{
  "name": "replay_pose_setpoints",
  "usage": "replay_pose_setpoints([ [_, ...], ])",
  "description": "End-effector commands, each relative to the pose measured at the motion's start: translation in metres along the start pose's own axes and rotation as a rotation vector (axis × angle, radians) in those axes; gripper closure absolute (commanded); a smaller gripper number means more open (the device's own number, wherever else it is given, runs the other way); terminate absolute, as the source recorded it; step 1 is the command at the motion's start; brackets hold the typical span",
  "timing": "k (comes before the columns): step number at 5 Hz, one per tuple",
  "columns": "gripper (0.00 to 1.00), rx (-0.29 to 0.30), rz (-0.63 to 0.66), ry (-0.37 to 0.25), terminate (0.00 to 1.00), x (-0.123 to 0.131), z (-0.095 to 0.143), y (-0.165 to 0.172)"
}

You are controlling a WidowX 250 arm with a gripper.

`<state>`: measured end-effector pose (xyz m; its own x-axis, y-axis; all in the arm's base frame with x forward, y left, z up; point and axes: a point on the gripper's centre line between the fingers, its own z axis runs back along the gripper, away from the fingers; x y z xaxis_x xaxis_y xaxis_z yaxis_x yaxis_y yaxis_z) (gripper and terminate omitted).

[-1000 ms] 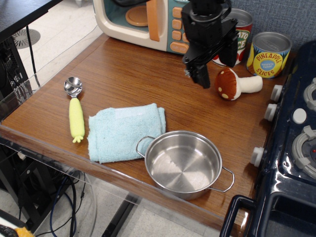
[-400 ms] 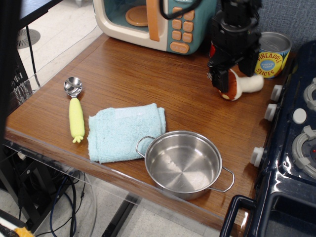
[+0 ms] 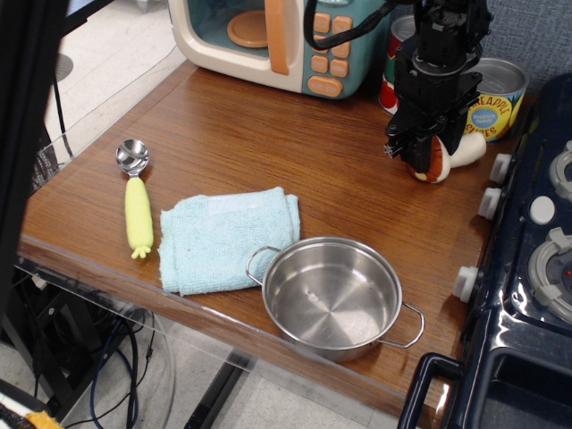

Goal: PICK UP THE MINI FAN AND PUT NEAR THE SPOON

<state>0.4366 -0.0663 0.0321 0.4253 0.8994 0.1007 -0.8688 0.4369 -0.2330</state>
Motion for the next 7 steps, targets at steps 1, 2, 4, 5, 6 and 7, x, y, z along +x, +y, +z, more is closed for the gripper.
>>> replay_pose_setpoints([
  [1,1.00,-0.082,0.047,0.002,0.00,0.020,0.048,-0.003],
  [2,1.00,-0.117,0.062,0.008,0.00,0.034,0.074,0.006],
  [4,1.00,-0.097,0.161,-0.053,0.00,0.067,0.105,0.069],
  [5,1.00,-0.073,0.274,-0.094,0.00,0.089,0.113,0.112],
  [6,1.00,-0.050,0.419,-0.137,0.00,0.118,0.118,0.152],
  [7,1.00,0.007,0.524,-0.192,0.00,0.142,0.118,0.189],
])
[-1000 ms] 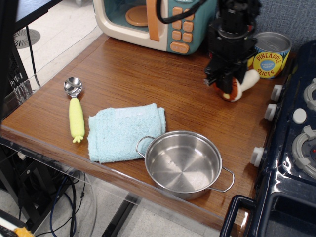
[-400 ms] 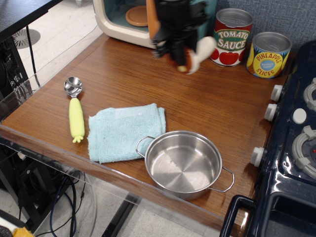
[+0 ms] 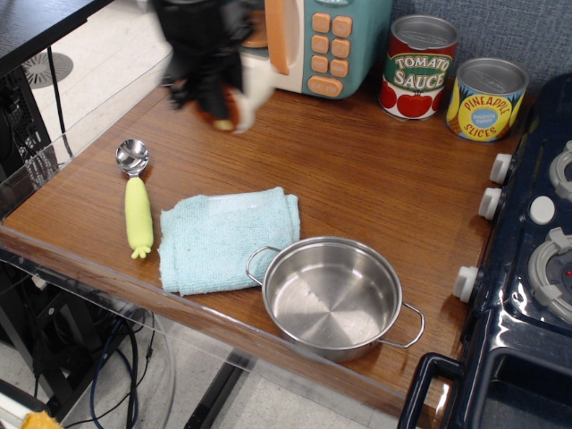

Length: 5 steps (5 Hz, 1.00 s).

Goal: PICK UP THE MINI FAN AND PUT NEAR THE SPOON

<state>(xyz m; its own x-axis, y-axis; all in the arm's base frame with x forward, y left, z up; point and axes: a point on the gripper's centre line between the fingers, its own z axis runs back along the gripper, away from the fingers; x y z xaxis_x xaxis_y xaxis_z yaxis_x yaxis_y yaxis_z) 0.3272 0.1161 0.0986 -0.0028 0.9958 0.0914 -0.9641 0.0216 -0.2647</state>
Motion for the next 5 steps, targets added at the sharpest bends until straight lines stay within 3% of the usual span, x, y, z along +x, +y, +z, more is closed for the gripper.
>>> replay_pose_setpoints([
  [1,1.00,0.050,0.186,-0.155,0.00,0.063,0.017,0.041],
  [3,1.00,0.183,0.274,-0.219,0.00,0.081,0.000,0.087],
  [4,1.00,0.209,0.287,-0.175,0.00,0.075,-0.019,0.095],
  [5,1.00,0.227,0.286,-0.179,0.00,0.072,-0.028,0.093],
])
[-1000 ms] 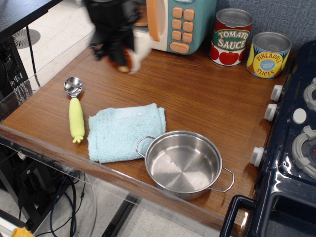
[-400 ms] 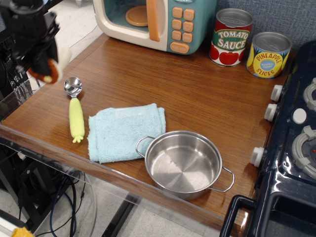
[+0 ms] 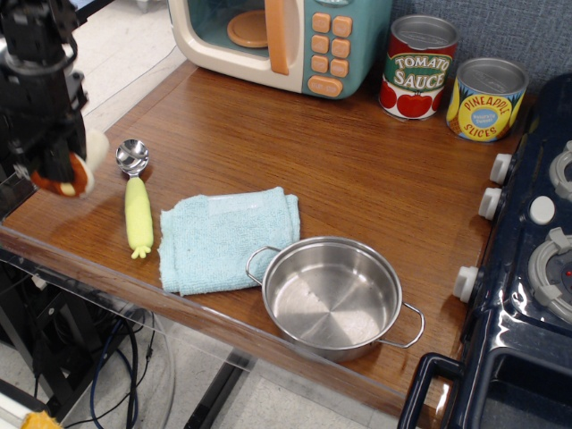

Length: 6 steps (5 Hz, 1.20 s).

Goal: PICK UP THE MINI FAN AND PUT NEAR THE SPOON

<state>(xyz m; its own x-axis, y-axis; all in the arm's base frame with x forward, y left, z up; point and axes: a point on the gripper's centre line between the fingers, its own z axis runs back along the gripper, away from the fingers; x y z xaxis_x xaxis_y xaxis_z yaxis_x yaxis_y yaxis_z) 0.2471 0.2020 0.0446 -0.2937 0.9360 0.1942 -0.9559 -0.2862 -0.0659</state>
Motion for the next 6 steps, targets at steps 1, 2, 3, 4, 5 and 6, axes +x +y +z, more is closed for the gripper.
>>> replay_pose_setpoints([
  [1,0.00,0.007,0.037,-0.040,0.00,-0.006,0.010,0.003],
  [2,0.00,0.000,0.029,-0.061,0.00,-0.003,0.012,0.003],
  [3,0.00,-0.010,0.001,-0.075,0.00,-0.003,0.017,0.001],
  [4,0.00,-0.036,0.001,-0.071,0.00,-0.005,0.027,-0.001],
  [5,0.00,-0.086,0.000,-0.048,0.00,-0.009,0.054,-0.006],
  [6,0.00,-0.177,0.008,-0.022,0.00,-0.011,0.082,-0.010],
])
